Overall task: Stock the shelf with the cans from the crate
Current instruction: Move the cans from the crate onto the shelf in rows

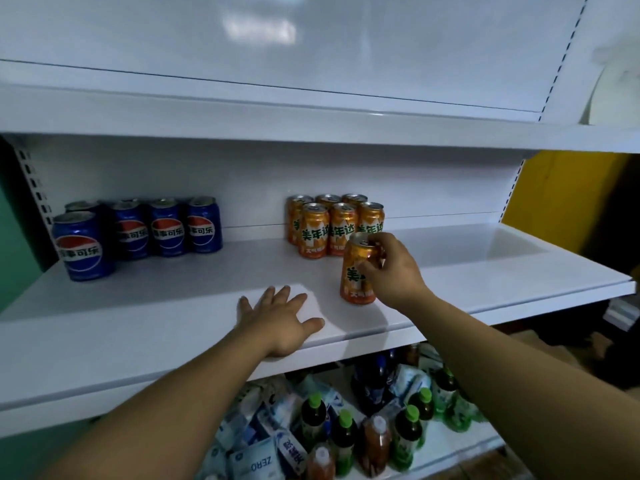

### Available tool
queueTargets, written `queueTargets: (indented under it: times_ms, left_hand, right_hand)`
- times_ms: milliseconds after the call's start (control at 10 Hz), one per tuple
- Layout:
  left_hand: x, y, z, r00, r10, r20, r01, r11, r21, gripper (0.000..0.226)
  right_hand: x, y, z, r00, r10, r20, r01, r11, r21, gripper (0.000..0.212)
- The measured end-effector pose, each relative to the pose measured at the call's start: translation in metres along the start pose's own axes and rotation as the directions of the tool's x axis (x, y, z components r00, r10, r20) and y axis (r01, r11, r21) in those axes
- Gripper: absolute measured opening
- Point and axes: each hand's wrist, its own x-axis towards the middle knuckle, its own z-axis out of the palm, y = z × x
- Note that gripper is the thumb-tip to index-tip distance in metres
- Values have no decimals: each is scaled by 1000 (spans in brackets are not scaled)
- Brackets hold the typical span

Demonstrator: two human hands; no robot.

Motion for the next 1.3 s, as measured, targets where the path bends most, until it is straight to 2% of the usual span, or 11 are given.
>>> queueTargets:
  times_ms: [100, 400, 600, 700, 1100, 1300]
  left_hand:
    - [6, -3, 7, 1000, 2, -30, -3, 1000, -14, 75]
    - [7, -5, 9, 998, 1, -70, -4, 999, -38, 75]
    - [5, -2, 8, 997, -7, -80, 5, 999, -32, 74]
    - [5, -2, 8, 997, -7, -78, 4, 999, -33, 73]
    - [7, -3, 9, 997, -2, -77, -1, 999, -32, 73]
    - [6, -2, 8, 997, 3, -72, -5, 999, -34, 73]
  right_hand:
    - [17, 15, 2, 999, -44, 1, 44, 996, -82, 46]
    - [63, 27, 16, 1000, -26, -14, 23, 985, -174, 47]
    - [59, 9, 43, 988, -153, 25, 154, 986, -57, 47]
    - [64, 0, 58, 985, -169, 46, 171, 983, -59, 48]
    - [79, 0, 67, 990, -92, 109, 101, 992, -78, 50]
    - [67, -5, 49, 980, -92, 177, 109, 990, -87, 64]
